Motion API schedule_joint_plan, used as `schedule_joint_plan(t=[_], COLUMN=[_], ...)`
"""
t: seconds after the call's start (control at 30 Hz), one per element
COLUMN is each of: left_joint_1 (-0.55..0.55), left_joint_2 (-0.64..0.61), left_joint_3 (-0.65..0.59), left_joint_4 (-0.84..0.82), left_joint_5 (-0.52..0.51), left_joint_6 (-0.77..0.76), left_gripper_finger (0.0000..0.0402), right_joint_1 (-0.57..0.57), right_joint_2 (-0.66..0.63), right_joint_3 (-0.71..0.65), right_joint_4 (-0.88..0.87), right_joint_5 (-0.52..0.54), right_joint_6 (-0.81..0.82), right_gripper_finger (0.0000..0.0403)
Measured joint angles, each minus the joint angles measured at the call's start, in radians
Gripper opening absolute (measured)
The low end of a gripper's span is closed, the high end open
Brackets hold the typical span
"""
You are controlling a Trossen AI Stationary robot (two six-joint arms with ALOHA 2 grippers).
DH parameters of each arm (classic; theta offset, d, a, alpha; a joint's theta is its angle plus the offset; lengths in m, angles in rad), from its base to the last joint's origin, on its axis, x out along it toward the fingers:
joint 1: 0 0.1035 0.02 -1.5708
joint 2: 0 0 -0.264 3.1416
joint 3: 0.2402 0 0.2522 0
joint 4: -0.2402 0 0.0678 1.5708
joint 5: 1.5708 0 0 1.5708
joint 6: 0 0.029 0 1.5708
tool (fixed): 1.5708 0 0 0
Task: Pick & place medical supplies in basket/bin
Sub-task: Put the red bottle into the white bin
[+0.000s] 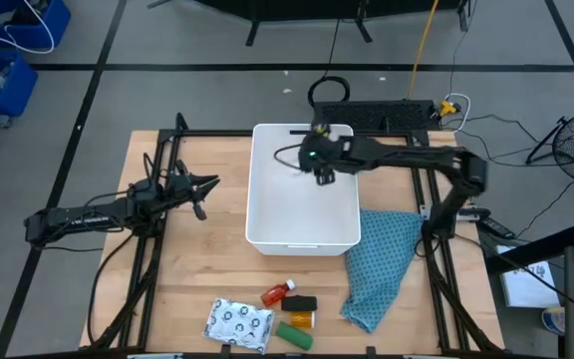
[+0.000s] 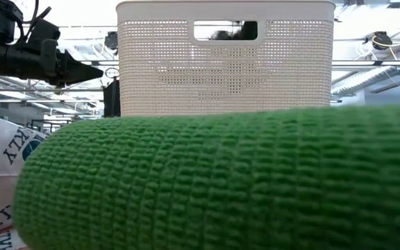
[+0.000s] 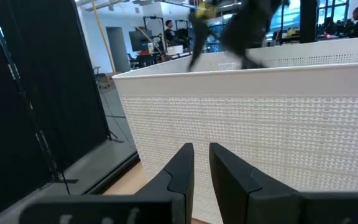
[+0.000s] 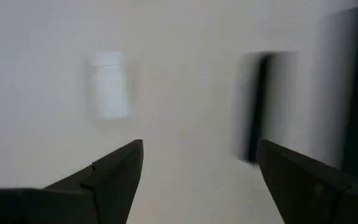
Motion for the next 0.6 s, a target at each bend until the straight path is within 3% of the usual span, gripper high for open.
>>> schedule_joint_plan(t=[0.1,0.2,0.37,0.47,0.6], left_joint_1=[0.0,0.0,0.0,0.0,0.0], left_joint_2=[0.0,0.0,0.0,0.0,0.0], left_joint_3=[0.0,0.0,0.0,0.0,0.0], left_joint_4=[-0.001,-0.011,-0.037,-0.039,-0.038], left_joint_5=[0.0,0.0,-0.001,-0.001,-0.033], left_joint_6=[0.005,0.022,0.029,0.023,0.017], left_gripper_finger=[0.0056,0.0056,0.0056,0.0056,0.0056], right_joint_1=[0.031,0.072,0.17,0.232,0.298], right_joint_2=[-0.157,-0.31,-0.526,-0.643,-0.794], right_joint_3=[0.0,0.0,-0.085,-0.213,-0.437], right_joint_4=[-0.006,-0.025,-0.016,0.042,0.188], right_joint_5=[-0.021,-0.181,-0.422,-0.442,-0.439], right_joint_6=[0.07,0.223,0.38,0.405,0.459], right_gripper_finger=[0.0289,0.025,0.012,0.0031,0.0014])
